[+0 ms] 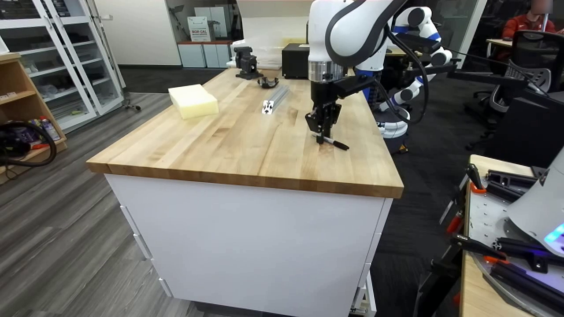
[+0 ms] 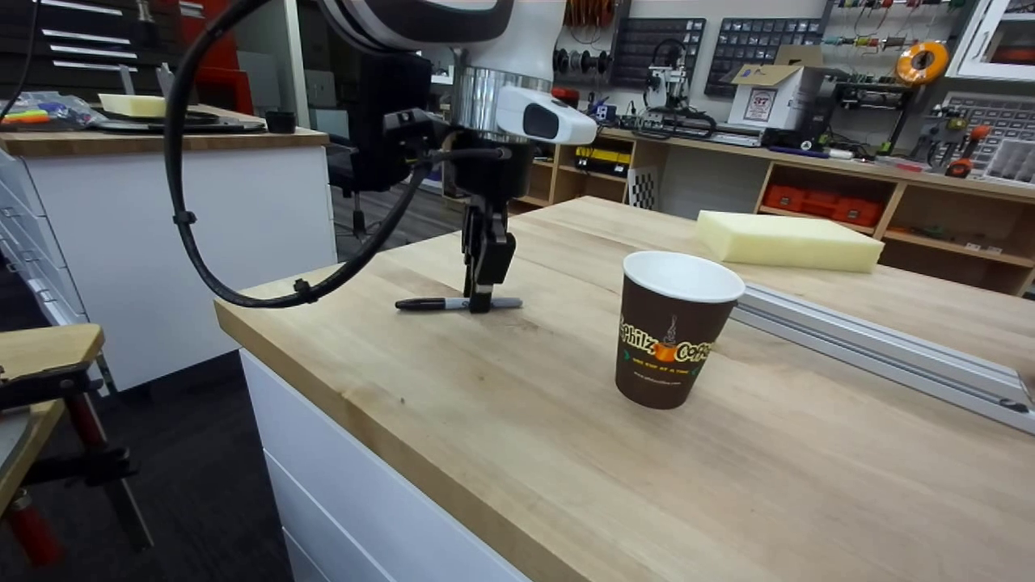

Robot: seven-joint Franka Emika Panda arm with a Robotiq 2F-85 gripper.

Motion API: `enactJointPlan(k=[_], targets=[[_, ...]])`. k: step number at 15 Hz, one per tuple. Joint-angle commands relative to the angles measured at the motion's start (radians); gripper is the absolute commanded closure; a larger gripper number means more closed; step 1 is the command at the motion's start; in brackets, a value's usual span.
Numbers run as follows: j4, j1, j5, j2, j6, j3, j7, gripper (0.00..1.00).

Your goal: Move the cup to the right then place the marker in it

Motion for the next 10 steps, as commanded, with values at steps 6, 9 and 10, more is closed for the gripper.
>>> enactJointPlan(k=[6, 9, 10], targets=[[0.01, 0.017, -0.021, -0.013, -0.037, -0.018, 0.022, 0.97], [0.022, 0.018, -0.032, -0.026, -0.076, -0.022, 0.024, 0.97], [0.031, 0.018, -0.038, -0.031, -0.099, -0.024, 0.023, 0.97]])
